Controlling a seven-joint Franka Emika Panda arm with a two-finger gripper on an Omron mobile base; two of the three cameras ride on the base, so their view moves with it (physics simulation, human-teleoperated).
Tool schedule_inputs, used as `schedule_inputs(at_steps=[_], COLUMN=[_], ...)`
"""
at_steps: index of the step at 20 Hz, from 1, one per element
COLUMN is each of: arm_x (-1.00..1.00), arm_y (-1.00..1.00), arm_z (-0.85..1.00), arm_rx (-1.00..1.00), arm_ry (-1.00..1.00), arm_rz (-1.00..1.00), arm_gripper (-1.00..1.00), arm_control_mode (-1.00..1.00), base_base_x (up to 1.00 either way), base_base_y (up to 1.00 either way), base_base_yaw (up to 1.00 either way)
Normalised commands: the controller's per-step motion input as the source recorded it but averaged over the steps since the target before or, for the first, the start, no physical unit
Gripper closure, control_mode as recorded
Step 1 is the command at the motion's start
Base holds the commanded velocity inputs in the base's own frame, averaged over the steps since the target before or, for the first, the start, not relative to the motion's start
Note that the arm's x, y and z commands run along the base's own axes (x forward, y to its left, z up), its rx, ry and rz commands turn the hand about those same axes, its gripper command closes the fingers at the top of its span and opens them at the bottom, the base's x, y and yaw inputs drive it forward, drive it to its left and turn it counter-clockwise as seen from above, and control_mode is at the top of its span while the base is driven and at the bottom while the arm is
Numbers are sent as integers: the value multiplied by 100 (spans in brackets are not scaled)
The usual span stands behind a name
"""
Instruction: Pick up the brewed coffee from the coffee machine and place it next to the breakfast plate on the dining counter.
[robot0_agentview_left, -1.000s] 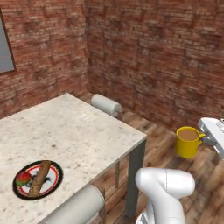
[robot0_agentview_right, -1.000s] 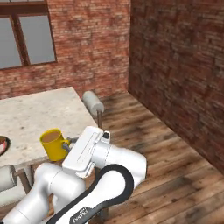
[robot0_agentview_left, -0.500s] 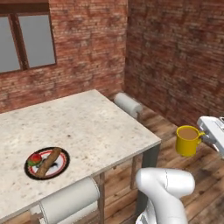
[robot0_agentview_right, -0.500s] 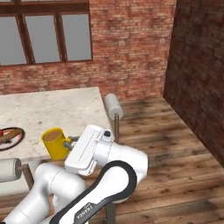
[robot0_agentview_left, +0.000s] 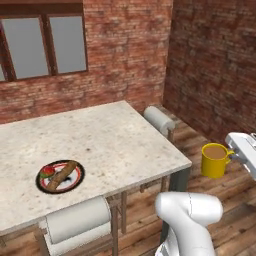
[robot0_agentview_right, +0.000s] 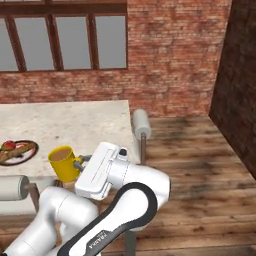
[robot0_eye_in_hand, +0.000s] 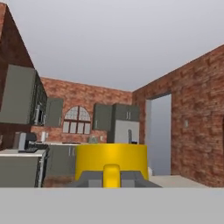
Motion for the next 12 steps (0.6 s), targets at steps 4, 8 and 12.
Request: schedule_inputs(at_steps=[4, 8, 12], arm_x=[0, 0, 0], arm_y=[0, 0, 0], arm_z=[0, 0, 0], arm_rx=[0, 0, 0], arm_ry=[0, 0, 0], arm_rz=[0, 0, 0], arm_gripper=[100, 100, 100], arm_control_mode=[100, 100, 100], base_base_x=[-72, -73, -99], base_base_y=[84, 84, 74], base_base_yaw=[77, 77, 72])
